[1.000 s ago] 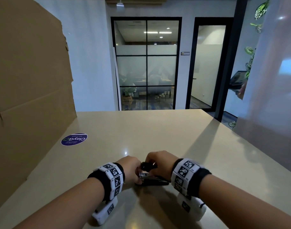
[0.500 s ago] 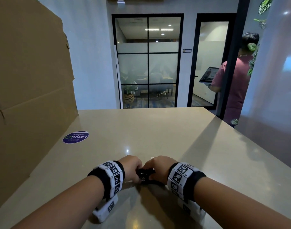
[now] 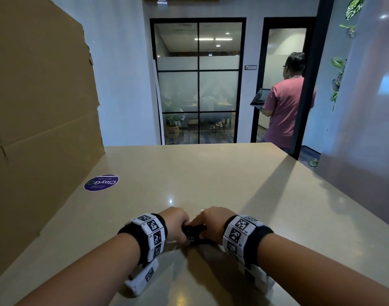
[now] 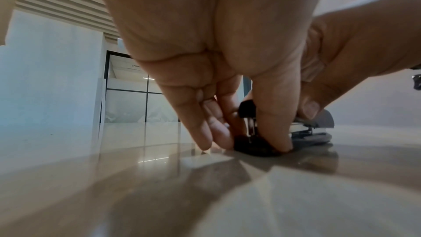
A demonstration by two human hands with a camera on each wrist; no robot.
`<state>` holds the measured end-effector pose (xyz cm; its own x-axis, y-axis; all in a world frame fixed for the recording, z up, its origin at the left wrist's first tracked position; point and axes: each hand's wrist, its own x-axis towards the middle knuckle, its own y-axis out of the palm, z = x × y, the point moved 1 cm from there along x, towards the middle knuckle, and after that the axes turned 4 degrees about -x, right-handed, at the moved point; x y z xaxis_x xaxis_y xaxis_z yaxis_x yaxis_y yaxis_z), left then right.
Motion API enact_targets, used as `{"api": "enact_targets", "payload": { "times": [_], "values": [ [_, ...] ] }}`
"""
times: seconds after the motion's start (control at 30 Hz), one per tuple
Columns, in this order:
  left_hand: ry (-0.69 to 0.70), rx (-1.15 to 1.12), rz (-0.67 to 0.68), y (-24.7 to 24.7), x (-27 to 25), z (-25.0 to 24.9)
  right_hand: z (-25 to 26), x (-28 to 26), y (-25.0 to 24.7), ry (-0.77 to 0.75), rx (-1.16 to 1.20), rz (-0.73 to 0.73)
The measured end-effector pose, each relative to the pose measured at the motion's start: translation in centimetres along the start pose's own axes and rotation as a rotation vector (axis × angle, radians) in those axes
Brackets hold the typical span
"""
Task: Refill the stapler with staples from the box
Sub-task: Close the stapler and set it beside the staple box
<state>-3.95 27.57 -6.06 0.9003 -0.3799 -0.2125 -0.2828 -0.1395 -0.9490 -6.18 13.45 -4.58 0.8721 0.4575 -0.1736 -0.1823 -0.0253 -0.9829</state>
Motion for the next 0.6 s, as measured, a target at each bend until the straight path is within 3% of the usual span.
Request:
{"api": "enact_targets", "payload": {
  "times": [0.4, 0.6],
  "values": [
    [0.011, 0.010, 0.037, -0.3, -0.1, -0.3, -1.0, -0.6, 0.2, 0.019, 0.119, -0.018],
    [-0.005, 0.018, 0.126, -1.1, 0.1, -0.6, -2.1, -1.0, 0.6, 0.059, 0.127, 0.026]
  ]
}}
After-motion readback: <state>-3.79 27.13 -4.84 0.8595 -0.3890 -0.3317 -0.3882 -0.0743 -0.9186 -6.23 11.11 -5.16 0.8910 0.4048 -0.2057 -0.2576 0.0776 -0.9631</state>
